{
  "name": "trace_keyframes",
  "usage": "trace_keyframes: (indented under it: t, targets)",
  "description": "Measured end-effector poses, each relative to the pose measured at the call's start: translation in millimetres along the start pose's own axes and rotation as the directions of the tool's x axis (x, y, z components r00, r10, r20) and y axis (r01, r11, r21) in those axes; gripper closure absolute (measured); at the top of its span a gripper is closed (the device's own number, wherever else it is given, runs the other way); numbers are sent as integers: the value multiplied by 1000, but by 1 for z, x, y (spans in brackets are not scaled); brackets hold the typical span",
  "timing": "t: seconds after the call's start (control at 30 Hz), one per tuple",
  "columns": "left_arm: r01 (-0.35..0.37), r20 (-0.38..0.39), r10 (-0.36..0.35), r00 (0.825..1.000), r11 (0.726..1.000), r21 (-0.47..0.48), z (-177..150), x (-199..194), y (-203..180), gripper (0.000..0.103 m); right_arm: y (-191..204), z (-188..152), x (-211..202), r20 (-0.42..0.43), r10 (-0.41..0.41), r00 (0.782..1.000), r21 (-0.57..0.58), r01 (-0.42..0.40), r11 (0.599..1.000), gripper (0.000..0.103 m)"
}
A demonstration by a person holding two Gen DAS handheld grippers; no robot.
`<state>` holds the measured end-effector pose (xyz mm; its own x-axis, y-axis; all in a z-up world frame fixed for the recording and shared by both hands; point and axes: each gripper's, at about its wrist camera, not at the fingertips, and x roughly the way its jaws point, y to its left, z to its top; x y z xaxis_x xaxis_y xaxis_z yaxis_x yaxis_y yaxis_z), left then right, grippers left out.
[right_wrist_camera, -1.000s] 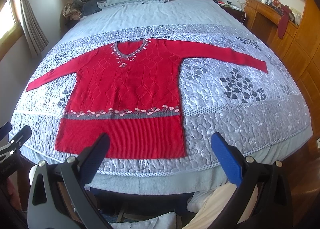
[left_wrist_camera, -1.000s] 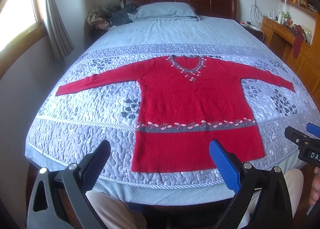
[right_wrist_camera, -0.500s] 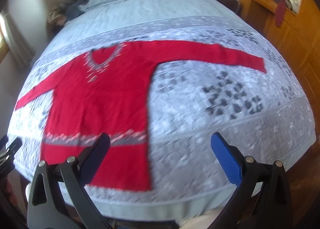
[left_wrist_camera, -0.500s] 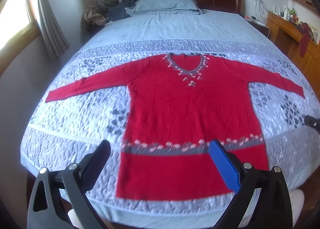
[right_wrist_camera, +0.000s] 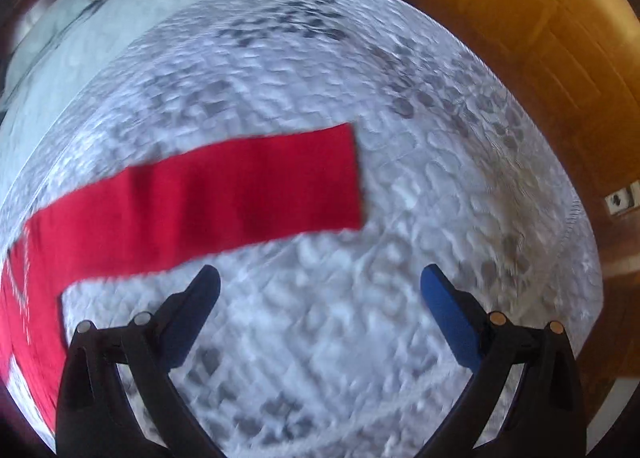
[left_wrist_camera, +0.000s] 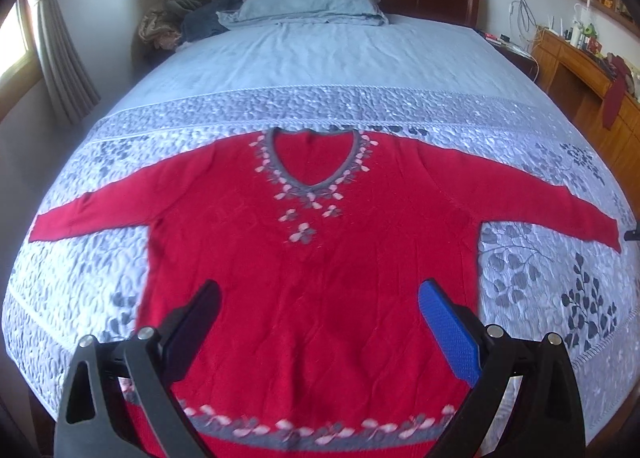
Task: Fold small clothes
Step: 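Grasp the red sweater's sleeve cuff with the right gripper and lift it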
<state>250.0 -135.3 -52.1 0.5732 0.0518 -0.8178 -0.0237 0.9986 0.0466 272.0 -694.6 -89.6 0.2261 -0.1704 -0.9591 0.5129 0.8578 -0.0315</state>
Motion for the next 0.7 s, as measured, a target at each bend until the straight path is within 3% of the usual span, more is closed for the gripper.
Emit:
trace_keyframes:
  t: [0.1,0.2,0.23,0.33,0.4,0.47,0.53,0.7]
  targets:
    - [-18,-17,18,1000,999,26,2,20,-14,4,-18,18,29,-35,38,999,45,-37,998,6]
    - [-29,-32,30,999,999,32,1,37,-19,4,-18,25,49,-74,61,995,45,-57,997,28]
    - [-31,-39,32,999,999,32,1,41,-20,4,-18,26,55,-92,77,993,46,-73,996,31]
    - [-36,-56,37,998,999,32,-4,48,-16,4,-17,24,60,-91,95,991,73,-88,993,29]
    - [-40,-61,43,997,998,38,-7,51,-13,4,-17,25,60,-78,96,992,85,-89,992,43]
    - [-49,-60,51,997,998,41,-10,51,-8,4,-16,25,55,-59,110,992,74,-106,992,82]
    - [-55,-61,56,997,998,32,-11,50,-1,4,-17,28,50,-50,107,993,80,-102,992,101]
    - [-67,-58,67,996,998,11,-15,43,24,4,-9,28,11,48,133,990,68,-136,988,101]
